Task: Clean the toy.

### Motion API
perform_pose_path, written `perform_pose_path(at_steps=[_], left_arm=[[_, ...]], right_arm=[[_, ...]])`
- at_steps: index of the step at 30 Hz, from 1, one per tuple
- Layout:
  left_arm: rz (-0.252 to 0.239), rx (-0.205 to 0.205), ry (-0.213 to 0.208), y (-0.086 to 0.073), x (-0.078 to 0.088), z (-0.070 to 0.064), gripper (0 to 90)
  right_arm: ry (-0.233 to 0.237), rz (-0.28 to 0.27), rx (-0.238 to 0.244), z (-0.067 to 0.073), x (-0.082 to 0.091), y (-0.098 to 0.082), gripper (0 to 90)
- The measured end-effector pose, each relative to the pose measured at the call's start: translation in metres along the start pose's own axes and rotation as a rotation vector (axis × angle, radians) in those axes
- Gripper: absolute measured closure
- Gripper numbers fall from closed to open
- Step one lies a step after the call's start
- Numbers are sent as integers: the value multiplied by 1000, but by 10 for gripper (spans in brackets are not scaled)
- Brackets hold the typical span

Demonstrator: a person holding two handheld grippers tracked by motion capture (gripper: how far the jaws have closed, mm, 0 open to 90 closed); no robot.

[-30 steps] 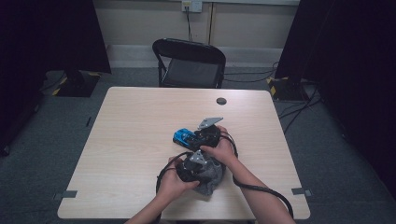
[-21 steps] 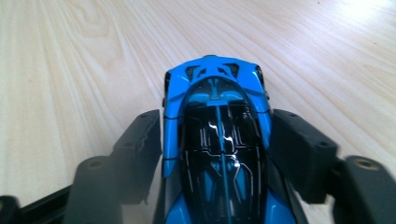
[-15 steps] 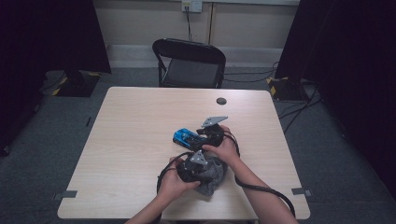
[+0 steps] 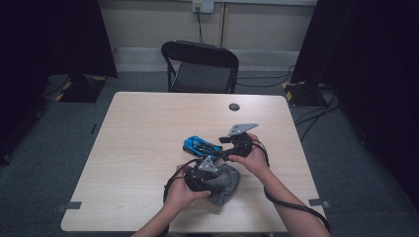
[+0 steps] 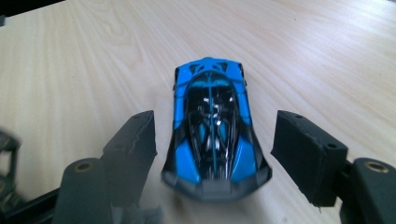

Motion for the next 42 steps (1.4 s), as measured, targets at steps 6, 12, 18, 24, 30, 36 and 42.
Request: perform_pose_path(at_steps=[6, 12, 18, 24, 30, 36, 42], left_arm=[[-30, 3, 10, 2, 8, 4, 432], [-41, -3, 24, -2, 16, 8, 418], [-32, -3, 27, -9, 26, 8, 430], [-9, -9, 11, -20, 28, 0, 433], [26, -20, 4, -29, 22, -5, 464], [62, -36, 18, -29, 20, 2, 647], [63, -1, 48, -23, 18, 19, 714]], right_arm=[[20, 0, 1, 10, 13, -5, 315], [69, 8, -3, 28, 19, -16, 326], [133, 68, -15, 42, 19, -35, 428], [125, 107, -12, 49, 23, -47, 703], [92, 96, -21, 45, 30, -49, 820], [63, 99, -49, 39, 39, -54, 824], [60, 110, -55, 37, 47, -60, 814]])
Point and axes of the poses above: each handheld gripper's, and its own axes: x roughly backward along the jaws, y roughly out of its top, z roughly to its left, the point moved 7 cm from there along -x, roughly forward along the jaws, and after that the axes turned 7 degrees about x, right-handed, at the moved point
